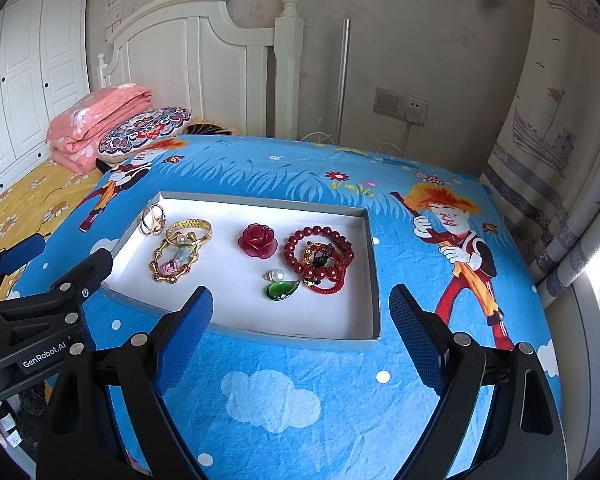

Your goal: Organize jewelry

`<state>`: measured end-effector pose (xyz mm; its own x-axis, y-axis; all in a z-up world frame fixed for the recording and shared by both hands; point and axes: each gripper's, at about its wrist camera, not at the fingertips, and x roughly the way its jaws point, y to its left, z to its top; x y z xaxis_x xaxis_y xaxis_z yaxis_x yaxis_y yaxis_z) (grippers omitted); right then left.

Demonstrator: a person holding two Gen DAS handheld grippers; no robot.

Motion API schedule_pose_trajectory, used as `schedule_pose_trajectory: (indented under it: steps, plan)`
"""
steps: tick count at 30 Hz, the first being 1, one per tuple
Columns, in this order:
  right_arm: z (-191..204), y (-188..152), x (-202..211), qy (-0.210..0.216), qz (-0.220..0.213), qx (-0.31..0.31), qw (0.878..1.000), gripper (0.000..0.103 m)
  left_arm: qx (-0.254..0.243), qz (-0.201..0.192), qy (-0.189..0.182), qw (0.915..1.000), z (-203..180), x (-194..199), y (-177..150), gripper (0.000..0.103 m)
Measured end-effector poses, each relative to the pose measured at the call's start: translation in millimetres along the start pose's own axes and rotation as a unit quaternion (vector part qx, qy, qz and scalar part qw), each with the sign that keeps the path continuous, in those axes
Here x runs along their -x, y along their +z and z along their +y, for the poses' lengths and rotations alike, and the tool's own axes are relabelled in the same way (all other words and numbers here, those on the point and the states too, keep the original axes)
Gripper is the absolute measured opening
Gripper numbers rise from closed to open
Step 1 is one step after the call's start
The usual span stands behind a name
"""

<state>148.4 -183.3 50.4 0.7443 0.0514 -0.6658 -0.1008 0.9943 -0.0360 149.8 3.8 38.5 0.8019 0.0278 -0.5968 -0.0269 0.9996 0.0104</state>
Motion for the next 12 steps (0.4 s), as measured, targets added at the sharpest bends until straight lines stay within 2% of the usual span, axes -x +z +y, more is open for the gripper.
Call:
schedule_pose_trajectory:
  steps: [4,7,10,12]
  plan:
    - [-0.1,-0.7,-1.5,0.000,0.002,-0.001,1.000,0.084,-0.005,-0.009,0.010,0.9999,-3.3,0.0,0.3,0.098]
    - [-5.7,-2.9,-7.1,-0.001,0.005,-0.002,1.000,0.084,-0.007,0.005,0.003,1.0000,-2.2,-7.5,1.1,0.098]
    - [-33.3,-2.9,-19.0,-0.015,0.012,-0.017,1.000,0.084,0.015,0.025,0.000,0.9996,20.2,-21.6,6.2,0.098]
    - [-69.1,-4.0,-31.4,-0.031,0.022,-0.041,0.998,0.084,0.034,0.028,0.021,0.9988,48.8,-34.5,12.4,0.098]
